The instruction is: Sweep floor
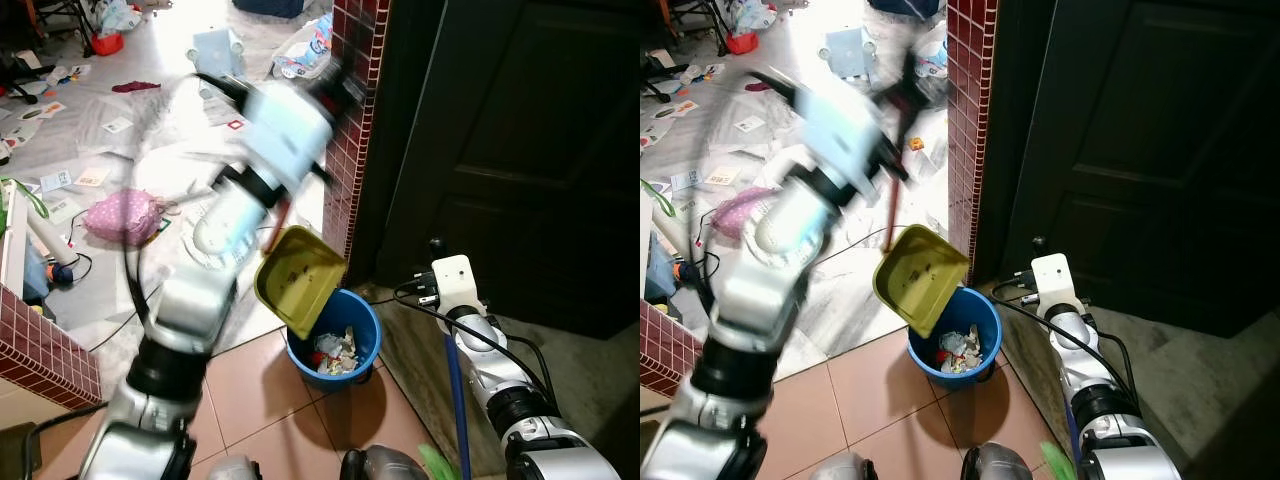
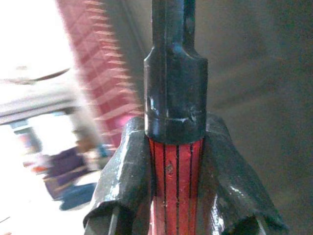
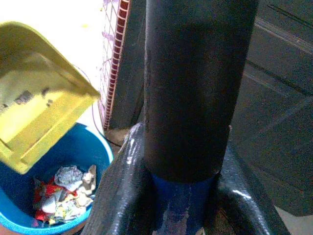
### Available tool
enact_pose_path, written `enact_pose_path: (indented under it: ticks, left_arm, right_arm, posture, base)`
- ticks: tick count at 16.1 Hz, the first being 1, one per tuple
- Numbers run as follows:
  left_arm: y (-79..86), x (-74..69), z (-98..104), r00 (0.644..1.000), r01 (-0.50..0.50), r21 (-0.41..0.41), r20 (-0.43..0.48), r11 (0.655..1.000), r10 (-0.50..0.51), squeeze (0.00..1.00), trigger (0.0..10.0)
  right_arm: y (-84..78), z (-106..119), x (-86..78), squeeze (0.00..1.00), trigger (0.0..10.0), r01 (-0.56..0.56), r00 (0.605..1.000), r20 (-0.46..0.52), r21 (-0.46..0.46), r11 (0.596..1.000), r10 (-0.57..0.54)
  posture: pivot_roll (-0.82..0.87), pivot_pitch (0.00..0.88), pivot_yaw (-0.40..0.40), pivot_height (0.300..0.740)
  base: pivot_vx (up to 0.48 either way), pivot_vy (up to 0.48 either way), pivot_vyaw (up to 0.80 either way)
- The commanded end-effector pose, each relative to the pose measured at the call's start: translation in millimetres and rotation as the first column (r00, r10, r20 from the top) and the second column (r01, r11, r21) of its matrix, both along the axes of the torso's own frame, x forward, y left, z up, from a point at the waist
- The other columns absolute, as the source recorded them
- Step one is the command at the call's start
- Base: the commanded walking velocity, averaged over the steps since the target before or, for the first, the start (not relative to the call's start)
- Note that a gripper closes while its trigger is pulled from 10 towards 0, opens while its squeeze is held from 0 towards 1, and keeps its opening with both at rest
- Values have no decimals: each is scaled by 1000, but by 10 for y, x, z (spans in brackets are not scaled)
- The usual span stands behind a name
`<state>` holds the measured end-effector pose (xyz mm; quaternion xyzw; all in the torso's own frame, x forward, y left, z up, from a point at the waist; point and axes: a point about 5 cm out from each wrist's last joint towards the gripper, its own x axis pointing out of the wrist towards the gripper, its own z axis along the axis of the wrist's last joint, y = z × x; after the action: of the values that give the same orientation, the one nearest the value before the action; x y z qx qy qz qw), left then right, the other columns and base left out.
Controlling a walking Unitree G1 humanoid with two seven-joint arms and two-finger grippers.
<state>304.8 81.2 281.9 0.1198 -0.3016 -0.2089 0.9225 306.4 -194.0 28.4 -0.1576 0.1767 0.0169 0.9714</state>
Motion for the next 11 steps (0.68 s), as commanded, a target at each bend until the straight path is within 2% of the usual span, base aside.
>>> enact_pose_path:
  ticks: [1,3,4,6,8,9,10,11]
  left_arm:
    - [185,-34,308,984,-93,-72,147,993,102,0,10000]
    - [552,38,459,938,-266,-138,191,954,289,0,10000]
    - [678,61,482,912,-336,-130,201,933,357,0,10000]
    - [896,115,454,881,-428,-137,155,893,446,0,10000]
    - [1024,145,278,859,-490,-132,95,862,503,0,10000]
    - [1056,120,119,858,-497,-158,56,853,510,0,10000]
    - [1066,104,-35,862,-498,-181,4,848,507,0,10000]
    - [1064,102,-99,860,-504,-170,-8,847,510,0,10000]
  right_arm:
    - [-22,25,24,0,10000,-22,1000,3,-40,999,22]
    - [-12,26,28,0,10000,-26,1000,3,-38,999,26]
    - [-10,26,29,0,10000,-26,1000,3,-37,999,27]
    - [-4,30,29,0,10000,-29,1000,9,-37,999,30]
    - [12,66,39,0,10000,-43,998,39,-36,998,45]
    - [30,143,64,0,10000,-49,994,97,-9,999,49]
    - [87,282,104,0,10000,-71,980,193,61,996,58]
    - [118,335,116,0,10000,-90,972,225,71,993,72]
  posture:
    - [-35,0,-19,740]
    - [-29,0,-20,740]
    - [-29,0,-20,740]
    - [-28,0,-19,740]
    - [-22,0,-17,740]
    - [-22,0,-17,740]
    - [-18,0,-20,740]
    - [-18,0,-20,740]
  base:
    - [0,0,0]
    - [0,0,0]
    - [0,0,0]
    - [0,0,0]
    - [0,0,0]
    - [0,0,0]
    - [0,0,0]
    - [0,0,0]
